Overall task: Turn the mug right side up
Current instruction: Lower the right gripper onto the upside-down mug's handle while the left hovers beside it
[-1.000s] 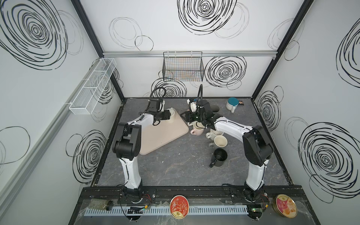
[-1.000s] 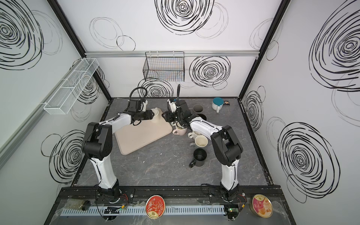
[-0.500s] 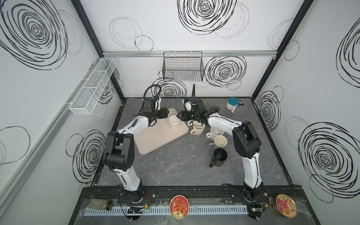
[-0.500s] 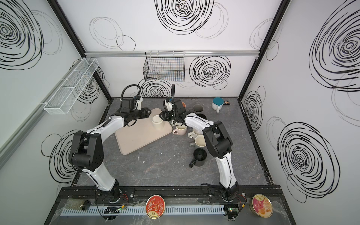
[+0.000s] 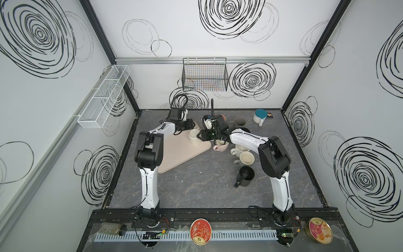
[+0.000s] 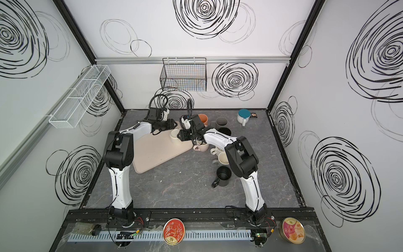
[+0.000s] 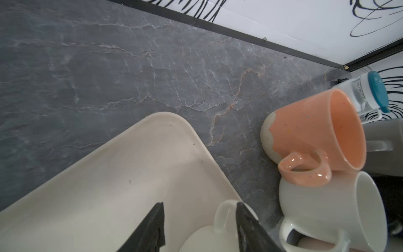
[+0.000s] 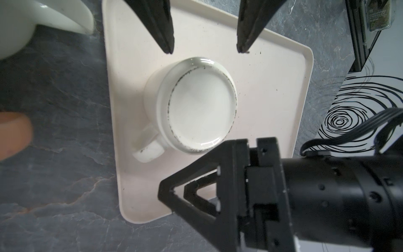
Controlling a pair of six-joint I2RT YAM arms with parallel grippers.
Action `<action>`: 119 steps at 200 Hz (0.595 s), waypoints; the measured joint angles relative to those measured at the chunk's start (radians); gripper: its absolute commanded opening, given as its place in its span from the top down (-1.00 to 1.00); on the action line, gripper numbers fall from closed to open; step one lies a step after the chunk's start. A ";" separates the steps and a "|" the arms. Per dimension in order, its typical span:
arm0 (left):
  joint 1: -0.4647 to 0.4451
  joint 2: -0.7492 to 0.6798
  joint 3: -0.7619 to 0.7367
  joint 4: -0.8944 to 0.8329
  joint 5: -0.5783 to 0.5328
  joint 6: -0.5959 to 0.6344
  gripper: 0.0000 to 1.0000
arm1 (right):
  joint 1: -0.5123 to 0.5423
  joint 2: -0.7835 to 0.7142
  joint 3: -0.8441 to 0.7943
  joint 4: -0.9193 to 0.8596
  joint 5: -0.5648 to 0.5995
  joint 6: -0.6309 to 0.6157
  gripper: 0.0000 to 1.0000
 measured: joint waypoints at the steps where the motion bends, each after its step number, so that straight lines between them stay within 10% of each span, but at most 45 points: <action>1: 0.000 0.002 0.002 -0.002 0.001 0.000 -0.11 | 0.000 0.000 0.000 0.000 0.000 0.000 0.04; 51: -0.003 -0.017 -0.057 0.021 0.059 0.003 -0.12 | 0.000 0.003 0.001 -0.012 -0.004 -0.002 0.15; 119: 0.019 -0.306 -0.491 0.117 0.083 -0.032 -0.14 | 0.000 0.038 0.041 -0.083 -0.037 -0.032 0.17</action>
